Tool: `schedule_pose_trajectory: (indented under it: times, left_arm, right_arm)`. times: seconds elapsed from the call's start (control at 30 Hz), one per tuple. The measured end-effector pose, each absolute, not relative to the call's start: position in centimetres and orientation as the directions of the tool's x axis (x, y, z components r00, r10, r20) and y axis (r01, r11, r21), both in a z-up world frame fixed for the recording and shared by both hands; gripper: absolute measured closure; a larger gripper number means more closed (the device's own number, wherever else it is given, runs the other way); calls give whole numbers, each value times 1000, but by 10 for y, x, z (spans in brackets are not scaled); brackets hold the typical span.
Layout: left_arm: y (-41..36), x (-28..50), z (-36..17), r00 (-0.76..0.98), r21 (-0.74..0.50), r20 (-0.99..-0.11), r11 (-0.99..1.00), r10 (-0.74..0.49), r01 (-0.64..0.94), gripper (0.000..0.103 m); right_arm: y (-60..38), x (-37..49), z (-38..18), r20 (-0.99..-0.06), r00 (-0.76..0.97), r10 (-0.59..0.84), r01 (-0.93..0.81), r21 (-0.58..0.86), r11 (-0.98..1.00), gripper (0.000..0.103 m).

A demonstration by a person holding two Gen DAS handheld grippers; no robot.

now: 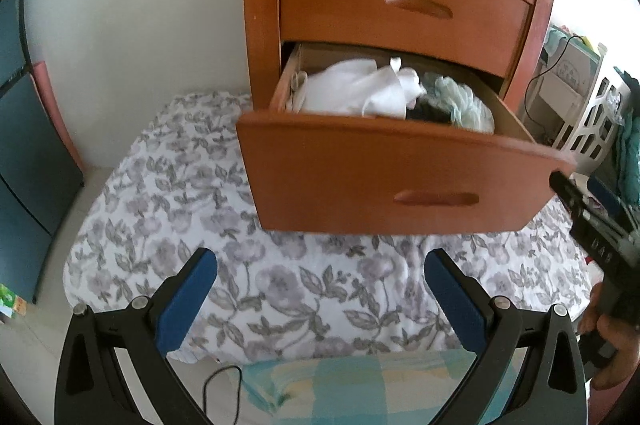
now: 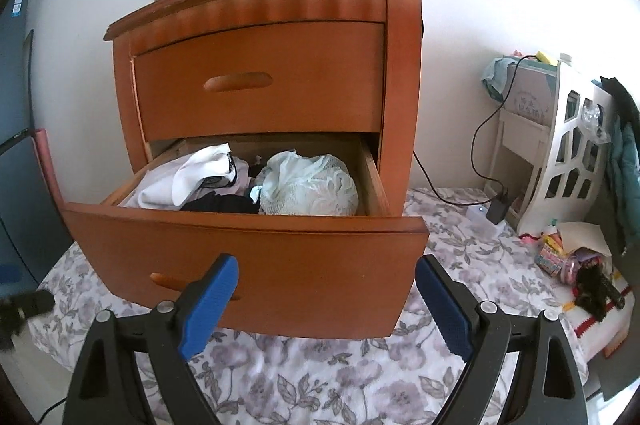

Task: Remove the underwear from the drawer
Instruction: 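Reach the left gripper into the open drawer and grasp the white cloth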

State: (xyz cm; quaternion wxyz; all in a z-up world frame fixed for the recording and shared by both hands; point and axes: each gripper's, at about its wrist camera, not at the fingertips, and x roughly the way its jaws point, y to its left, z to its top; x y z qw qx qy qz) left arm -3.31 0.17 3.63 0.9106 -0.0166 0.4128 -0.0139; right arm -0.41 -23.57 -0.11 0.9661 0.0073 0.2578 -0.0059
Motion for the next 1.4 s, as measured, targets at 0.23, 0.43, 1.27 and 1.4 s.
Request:
schedule_pose_trajectory:
  times: [0.23,0.43,1.27,1.4]
  left_arm:
    - [4,9,70,642,-65,-763,997,-78,45,0]
    - [-20,53,88,622,50,-782,991,-37,122,0]
    - [-82,190,26,435,402,-859,882,270,245,0]
    - [-71,205,23,429,394,-858,898,284,194,0]
  right_arm:
    - [-240,-7,-1,-501,865,-28,40,13,999,11]
    - [-235,-7,-1,-501,865,-31,28,-15,1000,11]
    - [-237,-2,-9,-528,849,-23,16,-16,1000,11]
    - [-237,0,-10,-538,843,-19,12,-16,1000,11]
